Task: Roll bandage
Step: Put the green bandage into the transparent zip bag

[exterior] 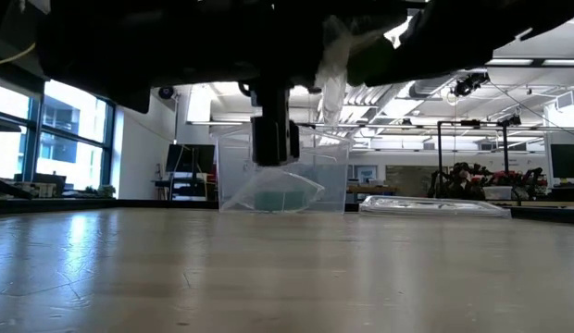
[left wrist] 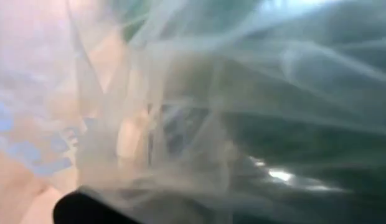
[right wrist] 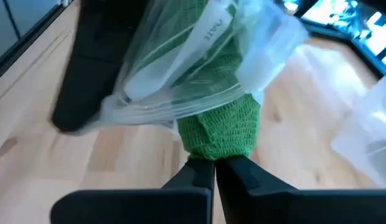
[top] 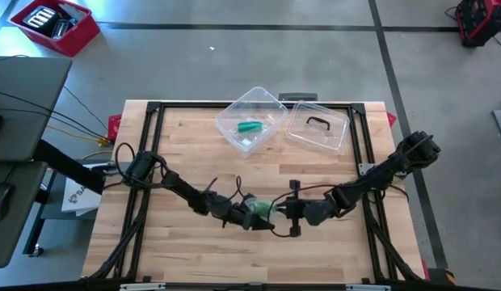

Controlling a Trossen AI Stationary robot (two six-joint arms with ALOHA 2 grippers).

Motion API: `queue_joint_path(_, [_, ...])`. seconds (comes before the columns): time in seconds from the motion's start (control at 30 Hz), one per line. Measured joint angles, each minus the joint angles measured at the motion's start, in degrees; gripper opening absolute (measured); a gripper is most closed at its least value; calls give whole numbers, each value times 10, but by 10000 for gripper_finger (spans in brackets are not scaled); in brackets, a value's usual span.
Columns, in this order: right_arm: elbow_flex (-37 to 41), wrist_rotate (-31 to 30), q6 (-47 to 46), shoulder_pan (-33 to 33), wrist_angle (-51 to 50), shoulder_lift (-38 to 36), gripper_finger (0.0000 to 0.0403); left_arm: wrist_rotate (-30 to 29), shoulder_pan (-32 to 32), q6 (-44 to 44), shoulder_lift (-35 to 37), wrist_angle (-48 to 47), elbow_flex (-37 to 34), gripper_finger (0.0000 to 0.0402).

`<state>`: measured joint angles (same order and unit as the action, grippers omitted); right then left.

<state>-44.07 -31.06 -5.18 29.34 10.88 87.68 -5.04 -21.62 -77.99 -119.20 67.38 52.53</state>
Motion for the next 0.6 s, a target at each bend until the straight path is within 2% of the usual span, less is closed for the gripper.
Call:
queue_joint_path(0.17, [0,40,-17,4,-4,0,30,-19,4,0,0,-13,0,0])
queue_joint_path(0.43, [0,121,-70,22,4,0,125,-45,16,-9,0,-23,-1,0])
queue_joint_path(0.6, [-1,168,-99,26,-22,0,157,-41,22,-30,-1,-64,-1,0])
